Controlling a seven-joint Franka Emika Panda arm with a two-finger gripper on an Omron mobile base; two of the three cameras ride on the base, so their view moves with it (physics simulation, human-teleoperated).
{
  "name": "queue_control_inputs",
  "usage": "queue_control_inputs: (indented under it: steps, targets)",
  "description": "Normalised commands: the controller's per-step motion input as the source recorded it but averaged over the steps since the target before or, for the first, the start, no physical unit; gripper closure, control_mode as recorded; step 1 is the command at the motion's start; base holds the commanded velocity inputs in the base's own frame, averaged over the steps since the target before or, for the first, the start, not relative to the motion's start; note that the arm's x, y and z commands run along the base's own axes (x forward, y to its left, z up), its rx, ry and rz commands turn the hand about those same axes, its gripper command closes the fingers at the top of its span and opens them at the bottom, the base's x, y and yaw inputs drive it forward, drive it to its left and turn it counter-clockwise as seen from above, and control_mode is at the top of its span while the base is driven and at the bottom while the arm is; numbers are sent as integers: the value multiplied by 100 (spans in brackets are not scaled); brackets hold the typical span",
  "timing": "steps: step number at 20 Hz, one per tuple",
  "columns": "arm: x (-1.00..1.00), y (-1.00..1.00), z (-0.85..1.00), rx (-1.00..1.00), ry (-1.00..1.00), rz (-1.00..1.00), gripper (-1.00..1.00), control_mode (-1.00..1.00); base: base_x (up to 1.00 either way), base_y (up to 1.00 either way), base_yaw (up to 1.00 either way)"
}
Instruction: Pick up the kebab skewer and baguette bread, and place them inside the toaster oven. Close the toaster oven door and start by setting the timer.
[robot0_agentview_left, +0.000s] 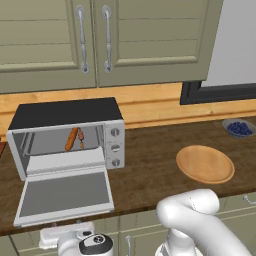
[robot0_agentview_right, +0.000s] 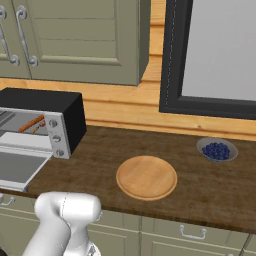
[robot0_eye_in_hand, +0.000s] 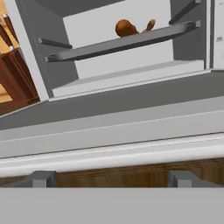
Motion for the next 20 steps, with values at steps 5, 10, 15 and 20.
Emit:
queue_control_inputs:
  steps: [5, 10, 15, 20]
  targets:
    - [21, 0, -2, 2, 0, 0, -100, -100, 0, 0, 0]
    - [30, 0, 0, 5, 1, 0, -100, -100, 0, 0, 0]
    - [3, 0, -11, 3, 0, 0, -100, -100, 0, 0, 0]
    - [0, 0, -25, 5, 1, 0, -100, -100, 0, 0, 0]
